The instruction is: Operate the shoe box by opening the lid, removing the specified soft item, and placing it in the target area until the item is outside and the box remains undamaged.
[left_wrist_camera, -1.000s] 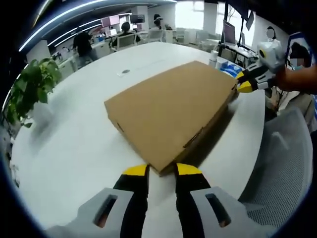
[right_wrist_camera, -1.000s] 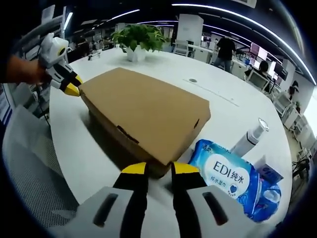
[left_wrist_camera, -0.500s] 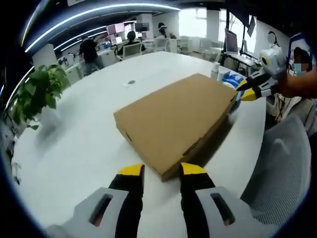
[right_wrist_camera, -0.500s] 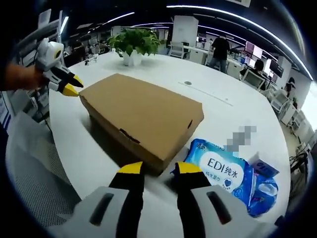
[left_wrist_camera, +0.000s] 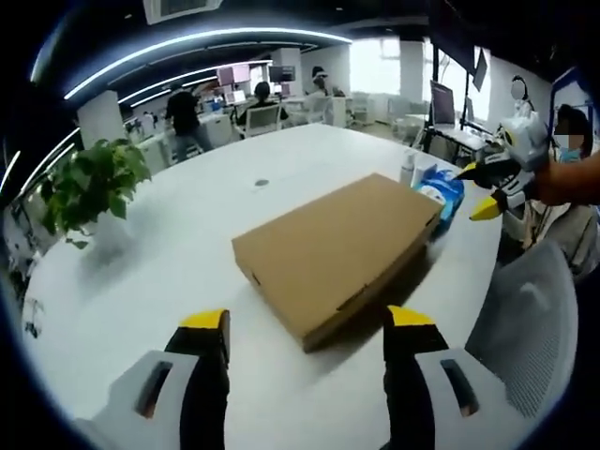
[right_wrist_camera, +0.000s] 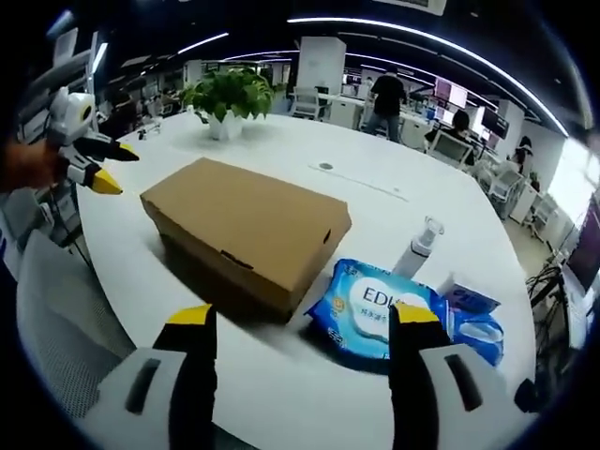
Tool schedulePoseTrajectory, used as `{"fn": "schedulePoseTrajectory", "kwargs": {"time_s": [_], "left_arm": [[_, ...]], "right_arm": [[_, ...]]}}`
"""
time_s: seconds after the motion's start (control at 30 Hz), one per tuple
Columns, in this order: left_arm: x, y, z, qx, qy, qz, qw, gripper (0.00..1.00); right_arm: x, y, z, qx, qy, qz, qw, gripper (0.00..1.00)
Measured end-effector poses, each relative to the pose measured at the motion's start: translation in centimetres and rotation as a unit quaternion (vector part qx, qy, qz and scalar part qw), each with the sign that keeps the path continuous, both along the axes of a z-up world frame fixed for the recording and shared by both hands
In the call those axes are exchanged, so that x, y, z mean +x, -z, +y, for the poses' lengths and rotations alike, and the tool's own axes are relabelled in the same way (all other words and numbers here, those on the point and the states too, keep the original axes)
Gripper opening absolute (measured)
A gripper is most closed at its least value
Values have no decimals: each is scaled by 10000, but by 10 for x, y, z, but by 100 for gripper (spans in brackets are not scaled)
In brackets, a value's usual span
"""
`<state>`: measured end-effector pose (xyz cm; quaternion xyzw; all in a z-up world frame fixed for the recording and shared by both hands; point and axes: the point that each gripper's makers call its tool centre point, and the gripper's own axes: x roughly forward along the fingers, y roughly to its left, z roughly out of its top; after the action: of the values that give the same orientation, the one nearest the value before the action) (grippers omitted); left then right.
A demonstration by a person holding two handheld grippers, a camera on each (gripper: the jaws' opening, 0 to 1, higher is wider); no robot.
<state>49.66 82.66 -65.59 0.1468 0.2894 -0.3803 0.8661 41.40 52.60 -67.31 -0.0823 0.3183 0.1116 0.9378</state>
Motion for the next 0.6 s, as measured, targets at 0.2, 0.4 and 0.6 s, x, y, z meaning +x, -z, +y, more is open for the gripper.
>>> {"fn": "schedulePoseTrajectory", "kwargs": {"time_s": [0.2, 0.4, 0.6], "left_arm": [[-14, -9, 11, -36, -29, -35, 10000, 72], [-31, -19, 25, -136, -27, -110, 9998, 73], [-47, -22, 37, -260, -12, -72, 9996, 77]], "right_arm": [[-23, -15, -1, -80, 153, -101, 9998, 79], [-43, -26, 5, -159, 229, -180, 9995, 83], [-65, -36, 14, -205, 395, -240, 9987, 88]]}}
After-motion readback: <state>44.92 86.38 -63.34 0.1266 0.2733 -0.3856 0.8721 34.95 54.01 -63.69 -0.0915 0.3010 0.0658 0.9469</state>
